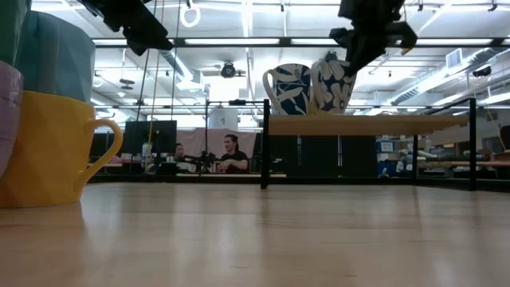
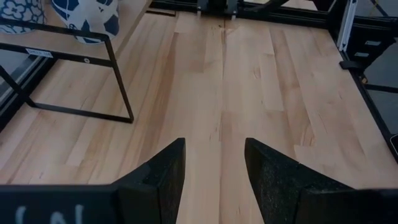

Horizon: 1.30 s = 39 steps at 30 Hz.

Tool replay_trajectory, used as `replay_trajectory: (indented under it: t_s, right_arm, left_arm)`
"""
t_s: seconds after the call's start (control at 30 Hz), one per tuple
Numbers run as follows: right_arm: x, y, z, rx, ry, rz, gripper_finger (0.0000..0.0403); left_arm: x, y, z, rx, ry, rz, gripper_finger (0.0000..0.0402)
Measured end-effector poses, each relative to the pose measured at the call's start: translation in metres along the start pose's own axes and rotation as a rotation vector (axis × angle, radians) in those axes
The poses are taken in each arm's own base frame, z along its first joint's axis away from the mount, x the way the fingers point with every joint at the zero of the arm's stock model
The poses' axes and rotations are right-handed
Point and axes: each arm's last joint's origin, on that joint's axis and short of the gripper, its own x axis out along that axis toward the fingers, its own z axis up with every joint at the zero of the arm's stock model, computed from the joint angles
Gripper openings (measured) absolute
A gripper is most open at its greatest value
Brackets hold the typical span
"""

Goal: Place coffee mugs
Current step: Put the blue pattern mug on the shelf

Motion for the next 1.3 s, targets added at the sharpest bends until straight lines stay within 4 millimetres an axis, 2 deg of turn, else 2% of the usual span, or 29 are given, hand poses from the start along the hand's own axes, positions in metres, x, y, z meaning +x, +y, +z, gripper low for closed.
replay_trajectory:
  t_s: [0.33,1.3]
  right_arm:
    - [0.013,-0.008,-0.004,0.025,0.034,0.018,0.0038]
    - [0.008,-0.005,-0.004,0.042,0.03,0.01,0.0043]
  left_arm:
    - [0.0,0.0,0.0,0.0,-0.001,0.0,0.0172]
    - [0.0,0.0,0.0,-0.001,-0.001,0.0,0.0172]
